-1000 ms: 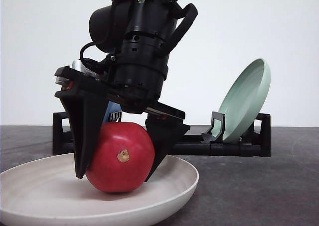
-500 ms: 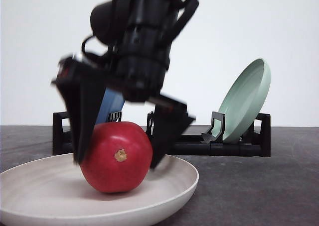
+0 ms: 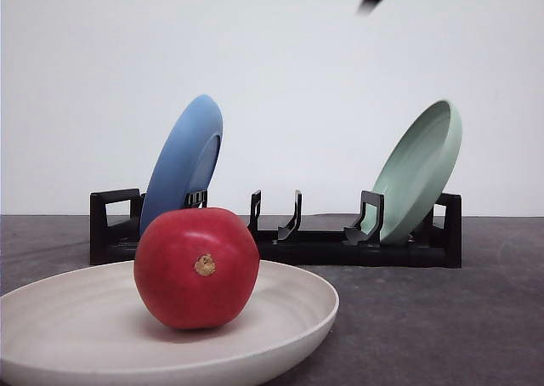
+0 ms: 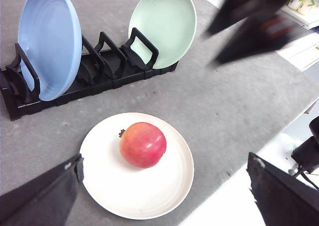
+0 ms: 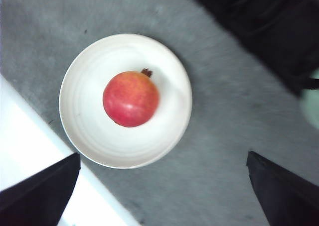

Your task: Place pomegranate in white plate

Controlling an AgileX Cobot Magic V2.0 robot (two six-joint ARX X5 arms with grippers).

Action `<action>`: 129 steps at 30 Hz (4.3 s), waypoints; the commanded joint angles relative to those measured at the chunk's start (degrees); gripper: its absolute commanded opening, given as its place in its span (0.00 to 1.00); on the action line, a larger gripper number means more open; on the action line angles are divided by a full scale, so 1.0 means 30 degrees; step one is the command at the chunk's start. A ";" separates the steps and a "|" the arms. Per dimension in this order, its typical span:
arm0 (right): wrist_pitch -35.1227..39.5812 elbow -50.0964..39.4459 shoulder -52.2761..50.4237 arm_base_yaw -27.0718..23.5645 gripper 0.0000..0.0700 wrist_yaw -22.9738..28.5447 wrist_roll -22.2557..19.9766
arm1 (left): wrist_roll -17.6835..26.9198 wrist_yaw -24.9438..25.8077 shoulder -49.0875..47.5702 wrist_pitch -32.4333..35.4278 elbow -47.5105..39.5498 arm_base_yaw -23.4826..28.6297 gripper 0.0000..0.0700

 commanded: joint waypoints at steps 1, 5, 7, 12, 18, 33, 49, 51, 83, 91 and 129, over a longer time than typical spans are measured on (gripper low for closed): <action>-0.0051 -0.0121 -0.1615 0.0175 1.00 0.0815 -0.0249 | -0.0231 -0.0319 0.0000 0.0233 0.0321 -0.0262 0.91; 0.0437 -0.1787 -0.5548 0.0182 1.00 0.2338 0.0245 | -0.0218 -0.1037 0.0000 0.0226 0.0321 -0.0262 0.91; 0.1318 -0.3234 -0.7614 0.0182 1.00 0.2821 0.0615 | -0.0160 -0.1404 0.0000 0.0233 0.0321 -0.0262 0.91; 0.4798 -0.7749 -1.2603 0.0182 1.00 0.3173 0.1128 | -0.0051 -0.2247 0.0000 0.0340 0.0321 -0.0262 0.91; 0.7977 -1.1920 -1.6785 0.0182 1.00 0.3168 0.1435 | 0.0990 -0.2795 0.0000 0.0379 0.0321 -0.0262 0.91; 0.8748 -1.2670 -1.7153 0.0197 0.02 0.3219 0.1333 | 0.3419 -0.2706 0.0000 0.0760 0.0321 -0.0262 0.00; 0.8814 -1.2670 -1.7197 0.0197 0.01 0.3232 0.1324 | 0.3419 -0.2708 0.0000 0.0787 0.0321 -0.0262 0.00; 0.8814 -1.2670 -1.7197 0.0197 0.01 0.3233 0.1324 | 0.3419 -0.2708 0.0000 0.0787 0.0321 -0.0262 0.00; 0.8814 -1.2670 -1.7197 0.0197 0.01 0.3233 0.1324 | 1.2351 0.5450 -0.6709 1.6201 -1.5717 2.2956 0.00; 0.8821 -1.2670 -1.7197 0.0197 0.01 0.3233 0.1324 | 1.2366 0.7695 -0.7300 1.6860 -1.7966 2.5304 0.00; 0.8821 -1.2670 -1.7197 0.0197 0.01 0.3233 0.1324 | 1.2773 0.9161 -0.7300 1.6356 -1.7966 2.6840 0.00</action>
